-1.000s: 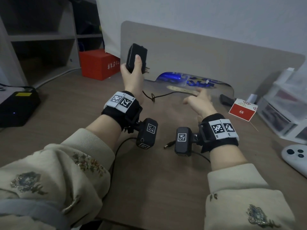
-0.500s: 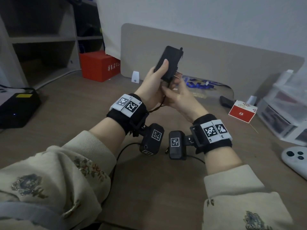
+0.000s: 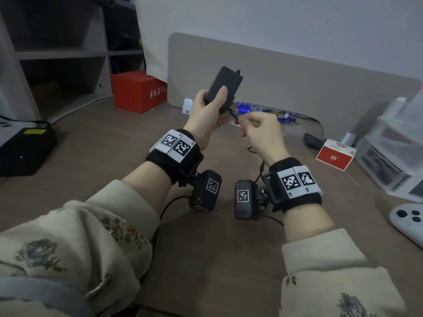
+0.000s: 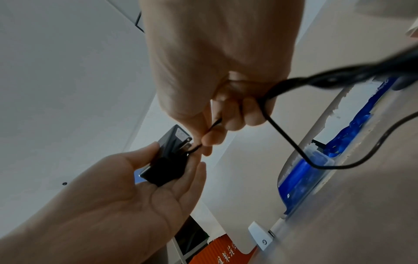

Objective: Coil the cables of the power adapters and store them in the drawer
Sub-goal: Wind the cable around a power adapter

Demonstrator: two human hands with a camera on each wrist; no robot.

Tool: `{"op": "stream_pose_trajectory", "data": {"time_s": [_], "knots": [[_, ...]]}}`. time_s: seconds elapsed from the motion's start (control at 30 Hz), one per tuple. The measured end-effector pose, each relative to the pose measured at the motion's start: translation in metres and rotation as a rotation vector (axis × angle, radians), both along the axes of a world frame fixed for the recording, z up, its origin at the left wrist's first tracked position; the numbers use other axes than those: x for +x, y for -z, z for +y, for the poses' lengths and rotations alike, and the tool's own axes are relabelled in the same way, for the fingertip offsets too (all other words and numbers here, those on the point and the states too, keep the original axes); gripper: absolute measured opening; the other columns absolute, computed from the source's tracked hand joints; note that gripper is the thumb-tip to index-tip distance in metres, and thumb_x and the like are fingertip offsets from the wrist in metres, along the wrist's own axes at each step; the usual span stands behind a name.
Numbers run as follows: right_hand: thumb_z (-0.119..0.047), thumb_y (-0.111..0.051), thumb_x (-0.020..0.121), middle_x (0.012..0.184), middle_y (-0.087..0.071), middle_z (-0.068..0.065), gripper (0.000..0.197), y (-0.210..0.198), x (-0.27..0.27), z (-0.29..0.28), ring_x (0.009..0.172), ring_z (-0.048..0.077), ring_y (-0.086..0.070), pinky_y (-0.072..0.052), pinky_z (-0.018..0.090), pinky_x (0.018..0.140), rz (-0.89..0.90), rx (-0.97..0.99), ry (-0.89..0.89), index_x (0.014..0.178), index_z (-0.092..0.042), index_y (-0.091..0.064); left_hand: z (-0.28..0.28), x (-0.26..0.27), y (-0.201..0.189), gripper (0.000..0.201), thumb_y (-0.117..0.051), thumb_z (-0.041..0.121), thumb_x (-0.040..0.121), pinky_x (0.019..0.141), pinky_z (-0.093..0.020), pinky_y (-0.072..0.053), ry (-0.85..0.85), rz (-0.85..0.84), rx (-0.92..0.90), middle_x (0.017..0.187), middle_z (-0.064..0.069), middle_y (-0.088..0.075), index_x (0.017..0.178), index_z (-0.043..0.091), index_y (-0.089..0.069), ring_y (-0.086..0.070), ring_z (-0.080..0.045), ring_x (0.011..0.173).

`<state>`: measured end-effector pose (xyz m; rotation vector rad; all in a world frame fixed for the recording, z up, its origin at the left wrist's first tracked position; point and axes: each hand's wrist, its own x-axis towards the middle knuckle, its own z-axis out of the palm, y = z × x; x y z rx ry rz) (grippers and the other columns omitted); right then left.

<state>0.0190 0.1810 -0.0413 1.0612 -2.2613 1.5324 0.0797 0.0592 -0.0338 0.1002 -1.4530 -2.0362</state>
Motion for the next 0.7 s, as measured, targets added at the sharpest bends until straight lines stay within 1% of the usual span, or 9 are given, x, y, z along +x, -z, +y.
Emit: {"op": "stream_pose_trajectory", "data": {"time_s": [0.07, 0.13, 0.23, 0.33, 0.43, 0.5, 0.57, 0.63, 0.7], "knots": [[-0.017, -0.058, 0.096, 0.058, -0.058, -0.011, 0.022, -0.0012, 0.0013, 0.0002, 0.064, 0.008, -0.055, -0.043, 0.014, 0.062, 0.021, 0.003, 0.041, 0.076, -0.019, -0.068, 0.0003, 0.0005, 0.0004, 0.025, -0.056, 0.028, 0.100, 0.090, -0.040, -0.057, -0.012, -0.004, -0.038, 0.118, -0.028, -0.061, 0.113, 0.009, -0.047, -0.066, -0.030, 0.095], [-0.020, -0.058, 0.096, 0.062, -0.059, -0.006, 0.020, -0.0015, 0.0011, 0.0005, 0.064, 0.012, -0.053, -0.045, 0.024, 0.063, 0.014, 0.014, 0.079, 0.080, -0.016, -0.070, 0.0006, 0.0012, 0.0000, 0.024, -0.057, 0.026, 0.099, 0.090, -0.040, -0.057, -0.010, -0.009, -0.070, 0.124, -0.029, -0.059, 0.114, 0.010, -0.048, -0.066, -0.032, 0.099], [-0.022, -0.057, 0.096, 0.065, -0.060, -0.004, 0.020, -0.0005, -0.0024, 0.0008, 0.066, 0.016, -0.056, -0.047, 0.031, 0.067, -0.006, 0.015, 0.119, 0.082, -0.016, -0.070, 0.0014, 0.0017, -0.0009, 0.020, -0.057, 0.025, 0.100, 0.091, -0.040, -0.057, -0.010, -0.029, -0.109, 0.120, -0.026, -0.063, 0.111, 0.011, -0.049, -0.067, -0.037, 0.105], [-0.021, -0.055, 0.098, 0.070, -0.062, -0.003, 0.021, -0.0012, -0.0043, 0.0020, 0.076, 0.019, -0.061, -0.046, 0.029, 0.072, -0.009, 0.004, 0.157, 0.081, -0.018, -0.066, 0.0018, 0.0029, -0.0015, 0.012, -0.058, 0.023, 0.099, 0.092, -0.043, -0.057, -0.023, -0.060, -0.155, 0.112, -0.018, -0.064, 0.103, 0.015, -0.051, -0.067, -0.037, 0.106], [-0.020, -0.055, 0.097, 0.076, -0.067, 0.002, 0.022, -0.0029, -0.0018, 0.0028, 0.080, 0.023, -0.065, -0.048, 0.030, 0.075, 0.006, 0.017, 0.128, 0.079, -0.018, -0.066, 0.0020, 0.0031, -0.0011, 0.010, -0.058, 0.022, 0.098, 0.086, -0.038, -0.059, -0.057, -0.068, -0.170, 0.106, -0.013, -0.063, 0.101, 0.016, -0.050, -0.070, -0.032, 0.097], [-0.019, -0.056, 0.097, 0.075, -0.069, 0.006, 0.026, -0.0042, 0.0019, 0.0023, 0.080, 0.024, -0.065, -0.047, 0.029, 0.072, 0.048, 0.029, 0.082, 0.072, -0.016, -0.064, 0.0025, 0.0024, -0.0001, 0.012, -0.059, 0.020, 0.098, 0.076, -0.029, -0.059, -0.117, -0.085, -0.233, 0.097, -0.007, -0.062, 0.102, 0.014, -0.049, -0.069, -0.019, 0.082], [-0.019, -0.058, 0.095, 0.069, -0.066, 0.006, 0.027, -0.0041, 0.0038, 0.0005, 0.071, 0.022, -0.061, -0.046, 0.030, 0.067, 0.060, 0.027, 0.029, 0.071, -0.011, -0.066, 0.0024, 0.0019, 0.0005, 0.015, -0.061, 0.018, 0.096, 0.071, -0.032, -0.058, -0.168, -0.128, -0.332, 0.087, -0.002, -0.061, 0.103, 0.012, -0.049, -0.066, -0.012, 0.068], [-0.019, -0.062, 0.093, 0.064, -0.063, 0.001, 0.022, -0.0029, 0.0032, 0.0004, 0.065, 0.015, -0.057, -0.045, 0.030, 0.065, 0.043, 0.041, -0.017, 0.076, -0.007, -0.070, 0.0014, 0.0029, -0.0002, 0.017, -0.062, 0.017, 0.095, 0.071, -0.038, -0.058, -0.182, -0.175, -0.427, 0.081, 0.000, -0.060, 0.103, 0.011, -0.049, -0.064, -0.014, 0.064], [-0.015, -0.065, 0.090, 0.074, -0.071, 0.004, 0.014, -0.0004, 0.0005, 0.0006, 0.073, 0.017, -0.064, -0.050, 0.034, 0.072, 0.013, 0.080, -0.074, 0.083, -0.006, -0.073, -0.0029, 0.0041, -0.0014, 0.018, -0.064, 0.018, 0.093, 0.067, -0.038, -0.057, -0.208, -0.218, -0.538, 0.085, -0.003, -0.062, 0.103, 0.010, -0.051, -0.065, -0.021, 0.070]]}}
